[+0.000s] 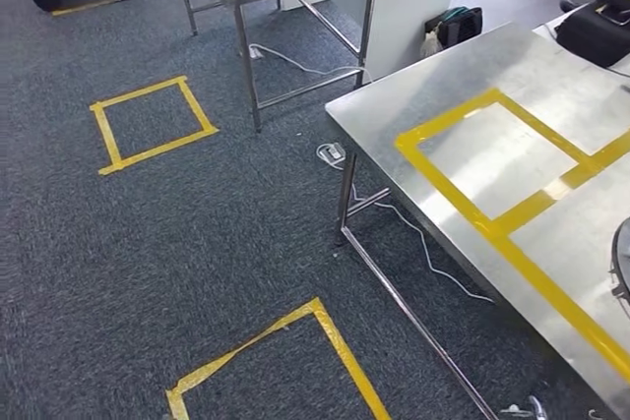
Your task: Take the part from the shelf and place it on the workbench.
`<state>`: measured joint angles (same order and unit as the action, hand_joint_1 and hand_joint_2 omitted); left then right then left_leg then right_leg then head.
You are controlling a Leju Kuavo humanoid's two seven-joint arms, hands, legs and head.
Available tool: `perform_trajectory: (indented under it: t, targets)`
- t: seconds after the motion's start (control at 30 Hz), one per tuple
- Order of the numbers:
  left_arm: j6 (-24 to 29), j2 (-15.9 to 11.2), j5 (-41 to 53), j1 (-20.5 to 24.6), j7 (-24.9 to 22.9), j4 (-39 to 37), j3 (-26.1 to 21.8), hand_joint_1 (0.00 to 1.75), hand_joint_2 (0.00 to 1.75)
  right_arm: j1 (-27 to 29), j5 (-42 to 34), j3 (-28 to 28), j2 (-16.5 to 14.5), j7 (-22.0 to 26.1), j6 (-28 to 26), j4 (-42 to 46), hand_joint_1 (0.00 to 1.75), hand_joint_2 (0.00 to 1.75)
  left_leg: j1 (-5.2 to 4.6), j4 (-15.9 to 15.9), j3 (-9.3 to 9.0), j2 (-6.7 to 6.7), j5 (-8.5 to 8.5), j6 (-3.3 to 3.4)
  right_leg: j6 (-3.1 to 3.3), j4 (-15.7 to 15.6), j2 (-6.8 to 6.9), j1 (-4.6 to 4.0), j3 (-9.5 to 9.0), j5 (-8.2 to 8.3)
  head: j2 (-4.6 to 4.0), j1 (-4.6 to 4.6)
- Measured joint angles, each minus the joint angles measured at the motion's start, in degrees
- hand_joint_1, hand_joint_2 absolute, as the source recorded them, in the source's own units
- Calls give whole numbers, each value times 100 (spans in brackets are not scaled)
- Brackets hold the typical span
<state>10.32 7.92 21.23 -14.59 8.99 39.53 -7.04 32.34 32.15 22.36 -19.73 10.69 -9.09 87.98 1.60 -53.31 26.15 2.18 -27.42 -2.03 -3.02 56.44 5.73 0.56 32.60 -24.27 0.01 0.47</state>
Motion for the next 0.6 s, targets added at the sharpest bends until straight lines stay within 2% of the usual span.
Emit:
perform_trajectory:
  t: [0.03,0.07,0.1,0.13,0.17,0.2,0.23,0.27,0.33,0.37,0.4,0.47,0.5,0.53,0.6]
  targets:
    - [-74,-1,3,-28,-10,32,-27,0,0,7,33,-10,-15,-66,43,-54,0,0,-21,7,49,-50,39,70,-18,187,-156,26,85,-176,-1,3]
    - [-176,4,17,-46,-21,75,-59,0,0,12,74,-16,-22,-150,95,-123,0,0,-45,10,105,-106,76,132,-26,506,-340,38,214,-418,0,4]
    - [-279,14,37,-56,-31,123,-93,0,0,17,115,-17,-22,-233,142,-212,0,0,-79,8,167,-170,117,183,-16,925,-468,33,364,-668,0,13]
    - [-362,30,65,-67,-38,168,-131,0,0,22,147,-15,-22,-296,167,-309,0,0,-117,8,230,-244,159,220,3,1336,-526,18,494,-852,0,16]
    - [-425,51,93,-86,-47,209,-170,0,0,23,174,-14,-22,-338,180,-406,0,0,-154,7,286,-318,202,245,30,1616,-552,-2,565,-936,0,20]
    - [-466,70,123,-113,-56,245,-214,0,0,18,199,-13,-22,-362,183,-495,0,0,-187,5,335,-394,244,259,66,1674,-567,-24,529,-914,-1,20]
    - [-498,87,150,-143,-64,279,-262,0,0,11,223,-12,-22,-374,179,-569,0,0,-214,3,376,-473,284,266,109,1471,-593,-45,363,-799,-1,19]
    - [-529,105,178,-170,-71,314,-309,0,0,4,251,-14,-22,-379,177,-631,0,0,-233,-2,411,-558,323,267,154,1068,-670,-60,88,-646,-1,19]
    - [-607,134,240,-210,-74,397,-392,0,0,-16,306,-18,-23,-370,167,-719,0,0,-261,-15,476,-715,395,250,221,206,-932,-61,-470,-491,-1,15]
    - [-660,145,282,-228,-77,443,-432,0,0,-23,332,-22,-24,-343,154,-748,0,0,-265,-25,502,-784,428,231,230,-39,-1029,-59,-609,-478,-1,16]
    - [-727,153,334,-248,-81,487,-474,0,0,-30,356,-23,-25,-302,138,-769,0,0,-264,-31,526,-844,460,206,232,-129,-1058,-61,-650,-498,-1,15]
    - [-889,172,488,-314,-90,575,-593,0,0,-48,404,-11,-28,-185,94,-793,0,0,-252,-50,571,-943,500,150,251,-154,-938,-61,-611,-458,-1,14]
    - [-965,192,573,-352,-91,621,-669,0,0,-65,423,-3,-29,-136,83,-800,0,0,-253,-110,612,-877,444,123,276,-171,-865,-57,-605,-437,-1,6]
    - [-1024,223,660,-384,-91,671,-750,0,0,-80,436,8,-32,-101,78,-805,0,0,-253,-263,688,-754,306,95,305,-191,-783,-49,-591,-412,-1,-11]
    - [-1101,310,830,-411,-86,778,-910,0,0,-95,438,33,-35,-84,115,-830,0,0,-243,-933,963,-430,-172,30,334,-205,-599,-46,-552,-379,-1,-45]
